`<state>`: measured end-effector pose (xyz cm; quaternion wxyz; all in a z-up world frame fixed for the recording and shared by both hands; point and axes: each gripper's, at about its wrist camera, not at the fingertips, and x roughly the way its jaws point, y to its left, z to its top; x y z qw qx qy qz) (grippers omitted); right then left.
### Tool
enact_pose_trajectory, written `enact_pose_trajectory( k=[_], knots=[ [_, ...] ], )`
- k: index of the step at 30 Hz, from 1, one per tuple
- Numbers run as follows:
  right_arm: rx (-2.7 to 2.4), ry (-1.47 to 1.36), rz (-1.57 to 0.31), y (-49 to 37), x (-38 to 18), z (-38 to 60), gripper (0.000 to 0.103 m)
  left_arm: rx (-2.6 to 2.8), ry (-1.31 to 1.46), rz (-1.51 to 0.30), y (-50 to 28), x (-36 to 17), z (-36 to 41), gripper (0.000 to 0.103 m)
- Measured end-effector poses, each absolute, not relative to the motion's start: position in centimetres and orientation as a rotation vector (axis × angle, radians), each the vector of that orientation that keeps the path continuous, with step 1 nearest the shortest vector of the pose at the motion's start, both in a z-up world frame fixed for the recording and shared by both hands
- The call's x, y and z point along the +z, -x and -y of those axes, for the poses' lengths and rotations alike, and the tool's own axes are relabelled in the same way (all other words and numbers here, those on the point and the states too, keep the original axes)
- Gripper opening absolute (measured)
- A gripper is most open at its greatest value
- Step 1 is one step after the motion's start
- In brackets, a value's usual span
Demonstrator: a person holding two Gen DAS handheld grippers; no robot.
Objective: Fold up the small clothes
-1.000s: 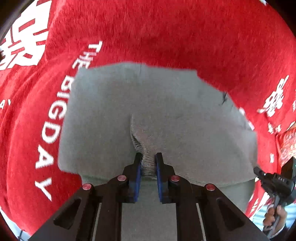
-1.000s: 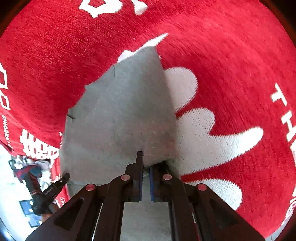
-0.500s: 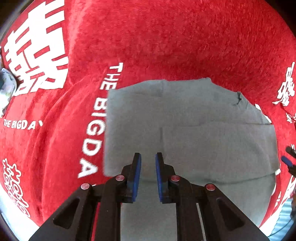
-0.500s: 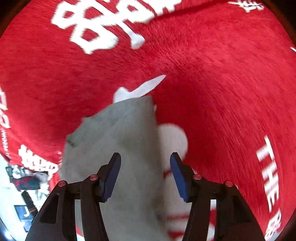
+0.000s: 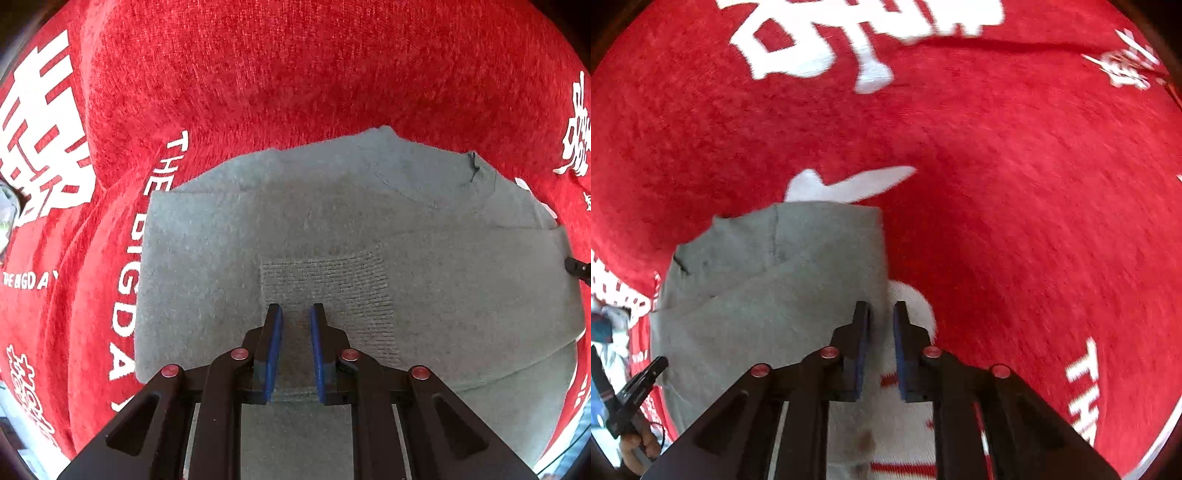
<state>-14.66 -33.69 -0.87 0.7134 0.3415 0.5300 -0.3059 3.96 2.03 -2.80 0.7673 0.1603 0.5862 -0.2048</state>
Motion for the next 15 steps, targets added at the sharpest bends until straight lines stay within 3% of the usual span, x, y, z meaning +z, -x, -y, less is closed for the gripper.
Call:
enact_pose_trajectory(
  k=[7, 15],
  knots=[
    [-0.573, -0.685, -1.190, 15.7, 2.2, 29.2, 0.020, -0.425, -0.308, -1.281, -4.3, -0.9, -3.9, 0.017],
    [-0.600, -0.552, -1.277, 16.1, 0.1, 26.3, 0.015, -0.436, -0.353, -1.298, -2.8, -2.6, -3.6, 0.020]
  ],
)
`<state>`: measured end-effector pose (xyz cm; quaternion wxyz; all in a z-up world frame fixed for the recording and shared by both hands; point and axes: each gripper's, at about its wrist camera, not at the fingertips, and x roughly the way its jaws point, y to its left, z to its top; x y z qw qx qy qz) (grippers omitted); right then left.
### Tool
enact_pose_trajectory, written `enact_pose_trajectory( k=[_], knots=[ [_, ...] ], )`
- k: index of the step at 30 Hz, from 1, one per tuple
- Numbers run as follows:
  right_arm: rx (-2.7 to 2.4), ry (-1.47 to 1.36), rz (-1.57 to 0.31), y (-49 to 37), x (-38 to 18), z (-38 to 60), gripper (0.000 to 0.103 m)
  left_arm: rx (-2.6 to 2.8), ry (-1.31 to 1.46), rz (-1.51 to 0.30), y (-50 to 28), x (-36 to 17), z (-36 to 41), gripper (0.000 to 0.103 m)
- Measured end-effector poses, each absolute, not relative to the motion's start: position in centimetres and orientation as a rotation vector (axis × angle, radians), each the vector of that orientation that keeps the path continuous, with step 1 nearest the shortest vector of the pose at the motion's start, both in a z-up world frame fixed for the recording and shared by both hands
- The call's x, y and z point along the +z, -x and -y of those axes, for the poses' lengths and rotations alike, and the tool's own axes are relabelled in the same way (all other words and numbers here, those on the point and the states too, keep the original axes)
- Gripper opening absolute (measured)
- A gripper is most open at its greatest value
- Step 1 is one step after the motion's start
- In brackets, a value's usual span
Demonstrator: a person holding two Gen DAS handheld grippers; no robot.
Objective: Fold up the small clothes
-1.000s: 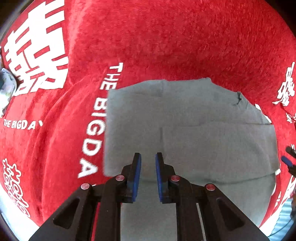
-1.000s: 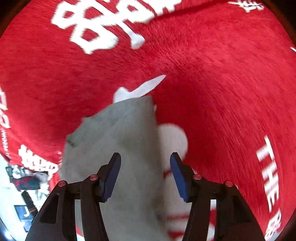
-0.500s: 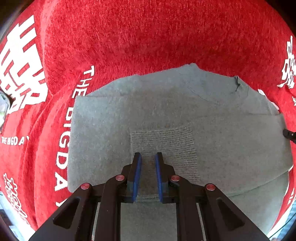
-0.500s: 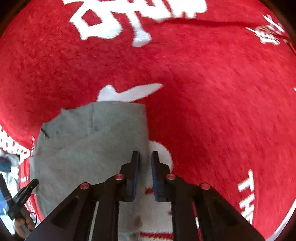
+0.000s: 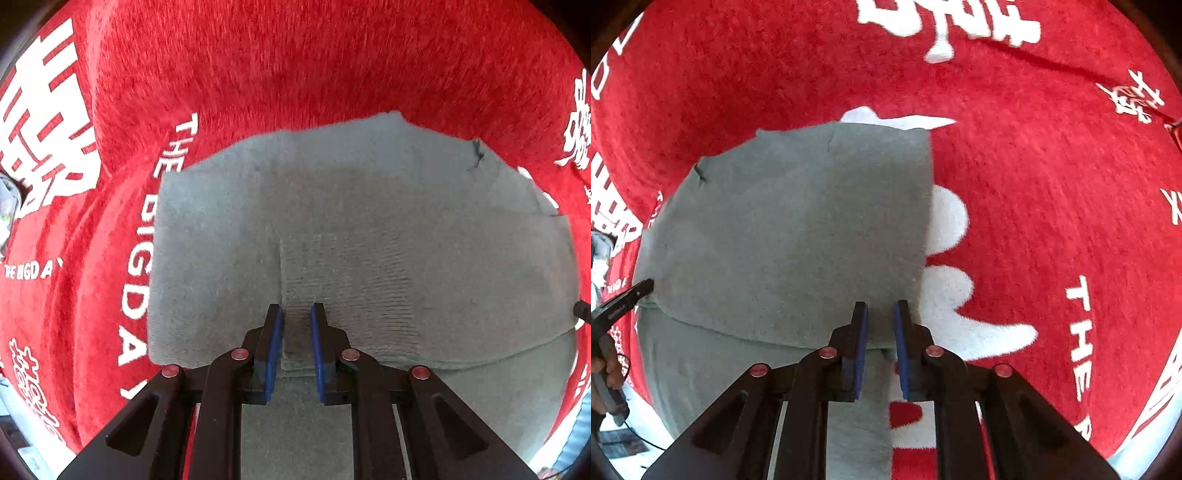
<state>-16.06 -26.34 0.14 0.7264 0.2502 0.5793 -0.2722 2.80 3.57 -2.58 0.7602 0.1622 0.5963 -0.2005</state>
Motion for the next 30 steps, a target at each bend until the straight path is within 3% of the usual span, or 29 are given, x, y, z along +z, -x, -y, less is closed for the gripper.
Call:
enact_pose_trajectory(
  k=[2, 8, 12, 14, 17, 21, 24, 27, 30],
  knots=[
    [-0.632, -0.554, -1.295, 16.6, 0.6, 26.4, 0.019, -0.428, -0.348, -1.298, -2.7, -2.3, -4.0, 0.029],
    [-0.611, -0.662, -1.249, 17.4, 2.1, 25.2, 0.020, -0.414, -0.343, -1.301, -2.2, -0.7, -6.0, 0.031],
    [-0.575, -0.651, -1.251, 16.1, 2.6, 22.8, 0.048, -0.412, -0.336, -1.293, -1.1, 0.7, -6.6, 0.031],
    [-0.556, -0.653, -1.259, 15.9, 2.9, 21.7, 0.048, -0.409, -0.345, -1.299, -0.8, 0.9, -6.8, 0.032],
    [-0.543, -0.669, -1.272, 15.2, 2.6, 20.7, 0.049, -0.397, -0.356, -1.288, -0.5, 1.1, -7.1, 0.095],
    [-0.531, -0.677, -1.276, 14.7, 2.5, 19.8, 0.064, -0.406, -0.359, -1.257, 0.2, 2.1, -7.5, 0.095],
    [-0.520, -0.665, -1.262, 14.1, 2.8, 19.1, 0.083, -0.411, -0.332, -1.293, 0.3, 2.0, -8.0, 0.096],
    [-0.523, -0.645, -1.248, 13.8, 3.3, 18.5, 0.090, -0.406, -0.340, -1.304, 0.5, 1.9, -8.0, 0.096],
    [-0.518, -0.649, -1.241, 13.6, 3.4, 18.0, 0.090, -0.400, -0.351, -1.312, 0.8, 2.0, -8.0, 0.096]
  ],
)
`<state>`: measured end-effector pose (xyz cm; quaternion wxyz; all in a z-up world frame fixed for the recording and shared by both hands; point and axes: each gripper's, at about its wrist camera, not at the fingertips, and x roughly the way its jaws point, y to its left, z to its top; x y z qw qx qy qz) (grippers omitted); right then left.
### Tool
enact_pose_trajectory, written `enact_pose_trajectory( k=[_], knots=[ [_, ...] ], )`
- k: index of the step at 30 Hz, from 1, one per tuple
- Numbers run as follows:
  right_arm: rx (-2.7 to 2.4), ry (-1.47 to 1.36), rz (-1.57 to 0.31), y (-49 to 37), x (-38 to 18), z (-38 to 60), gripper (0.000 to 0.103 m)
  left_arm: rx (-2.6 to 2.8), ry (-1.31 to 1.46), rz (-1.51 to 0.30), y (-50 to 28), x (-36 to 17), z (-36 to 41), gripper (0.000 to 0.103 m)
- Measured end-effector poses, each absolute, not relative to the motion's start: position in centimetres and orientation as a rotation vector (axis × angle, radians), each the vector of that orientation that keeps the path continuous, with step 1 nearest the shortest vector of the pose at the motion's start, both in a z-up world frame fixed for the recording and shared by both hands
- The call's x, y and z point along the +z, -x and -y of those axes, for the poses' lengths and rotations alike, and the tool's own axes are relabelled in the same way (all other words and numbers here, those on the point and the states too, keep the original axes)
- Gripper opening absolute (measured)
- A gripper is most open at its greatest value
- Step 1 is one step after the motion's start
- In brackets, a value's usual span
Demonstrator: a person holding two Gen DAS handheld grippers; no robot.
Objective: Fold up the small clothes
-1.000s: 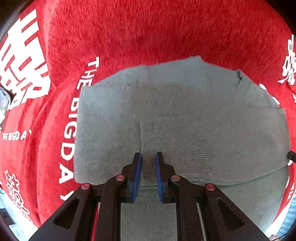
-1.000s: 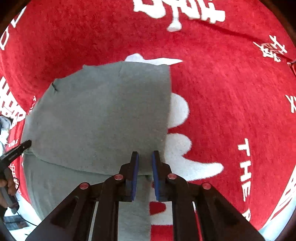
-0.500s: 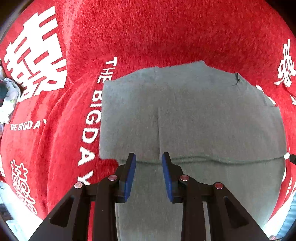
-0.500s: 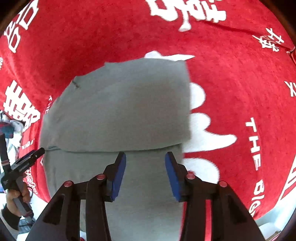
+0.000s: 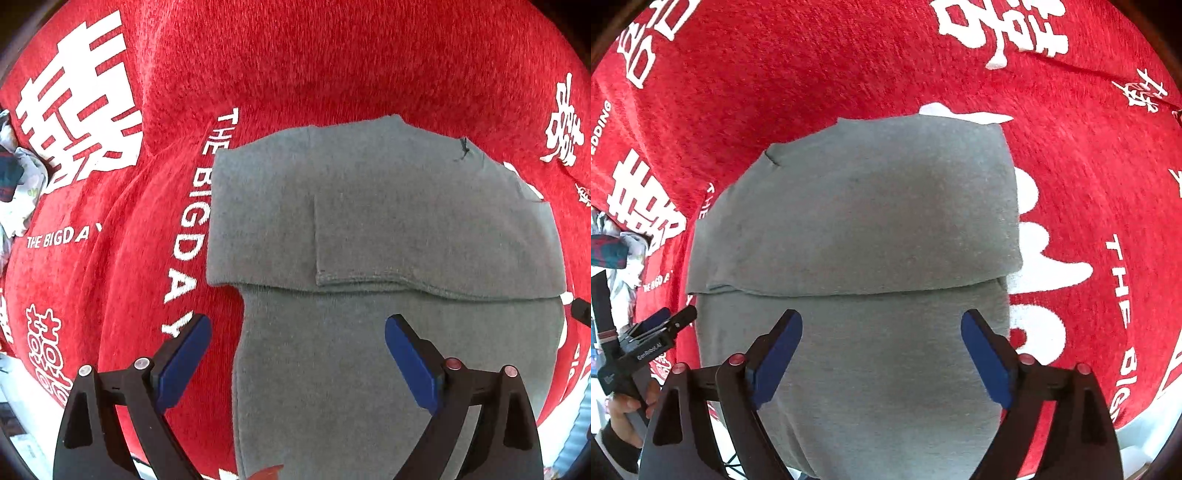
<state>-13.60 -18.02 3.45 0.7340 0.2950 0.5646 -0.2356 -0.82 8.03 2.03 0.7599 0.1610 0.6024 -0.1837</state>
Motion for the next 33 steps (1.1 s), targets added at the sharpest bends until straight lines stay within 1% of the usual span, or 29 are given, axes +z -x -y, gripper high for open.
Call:
enact_pose_trajectory(
  k=[7, 13, 20, 25, 33],
  knots=[
    [-0.495, -0.682, -1.265, 13.7, 3.1, 17.1, 0.090, -0.382, -0.363, -1.340, 1.2, 2.0, -8.3, 0.096],
    [-0.513, -0.701, -1.238, 14.4, 3.4, 16.8, 0.090, -0.373, -0.340, -1.360, 1.5, 2.2, -8.9, 0.095],
    [-0.500, -0.739, -1.267, 14.6, 3.5, 15.5, 0.090, -0.406, -0.348, -1.378, 1.9, 2.1, -9.5, 0.095],
    [-0.520, -0.831, -1.257, 15.4, 3.3, 15.3, 0.090, -0.421, -0.379, -1.367, 2.4, 2.3, -10.0, 0.095],
    [-0.561, -0.830, -1.260, 16.1, 3.3, 13.5, 0.090, -0.455, -0.385, -1.383, 2.7, 2.2, -11.6, 0.095]
  ],
)
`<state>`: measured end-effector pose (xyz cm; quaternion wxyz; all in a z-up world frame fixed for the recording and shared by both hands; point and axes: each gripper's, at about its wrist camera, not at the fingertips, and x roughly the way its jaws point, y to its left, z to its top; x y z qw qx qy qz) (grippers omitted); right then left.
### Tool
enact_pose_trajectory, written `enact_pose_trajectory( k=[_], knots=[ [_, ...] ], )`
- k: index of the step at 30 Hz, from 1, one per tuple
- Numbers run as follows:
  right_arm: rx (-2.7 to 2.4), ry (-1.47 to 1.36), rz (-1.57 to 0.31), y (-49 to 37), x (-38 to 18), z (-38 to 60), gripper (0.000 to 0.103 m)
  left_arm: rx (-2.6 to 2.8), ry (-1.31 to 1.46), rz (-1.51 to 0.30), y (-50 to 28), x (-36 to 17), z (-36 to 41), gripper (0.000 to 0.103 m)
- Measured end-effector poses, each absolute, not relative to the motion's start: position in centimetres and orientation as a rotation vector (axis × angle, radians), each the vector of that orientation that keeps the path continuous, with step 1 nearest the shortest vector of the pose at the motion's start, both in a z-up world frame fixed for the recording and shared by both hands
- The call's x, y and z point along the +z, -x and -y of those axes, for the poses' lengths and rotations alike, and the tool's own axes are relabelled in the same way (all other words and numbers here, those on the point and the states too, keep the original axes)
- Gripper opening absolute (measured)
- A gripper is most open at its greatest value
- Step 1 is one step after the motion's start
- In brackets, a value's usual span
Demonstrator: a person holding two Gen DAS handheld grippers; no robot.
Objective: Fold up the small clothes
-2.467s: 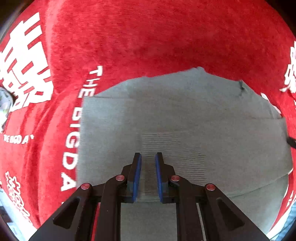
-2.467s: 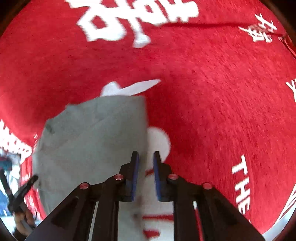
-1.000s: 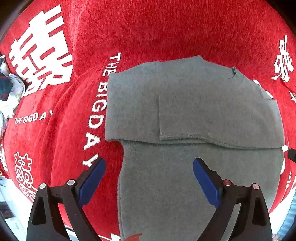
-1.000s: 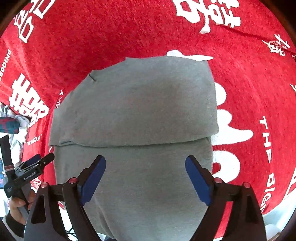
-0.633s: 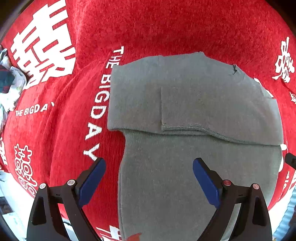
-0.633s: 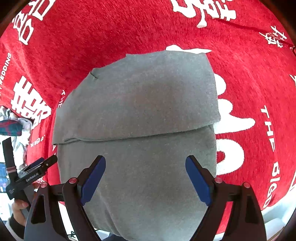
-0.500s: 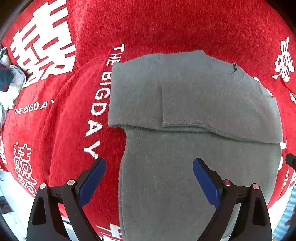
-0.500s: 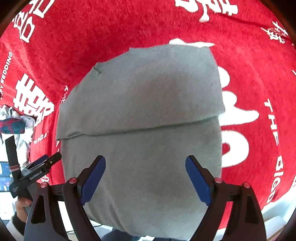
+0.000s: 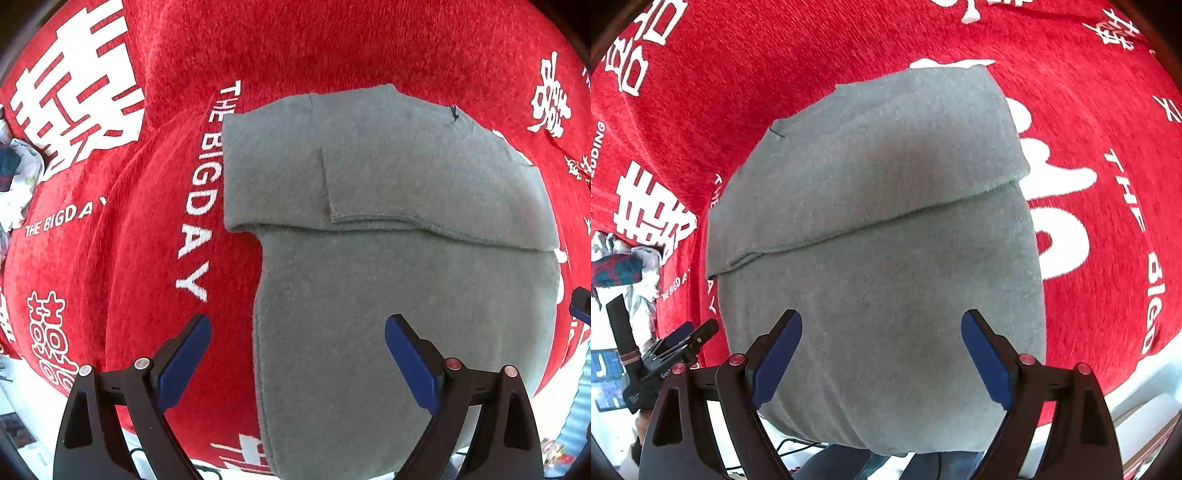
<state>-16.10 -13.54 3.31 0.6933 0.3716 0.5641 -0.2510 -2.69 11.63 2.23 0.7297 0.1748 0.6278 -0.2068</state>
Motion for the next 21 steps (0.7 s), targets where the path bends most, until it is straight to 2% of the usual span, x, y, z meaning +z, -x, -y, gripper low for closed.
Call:
enact_pose_trajectory(
  k=[21],
  knots=[
    [-0.488, -0.814, -1.324, 19.6, 1.0, 11.5, 0.090, -0.446, -0.406, -1.397, 7.0, 0.7, -13.6, 0.095]
  ],
)
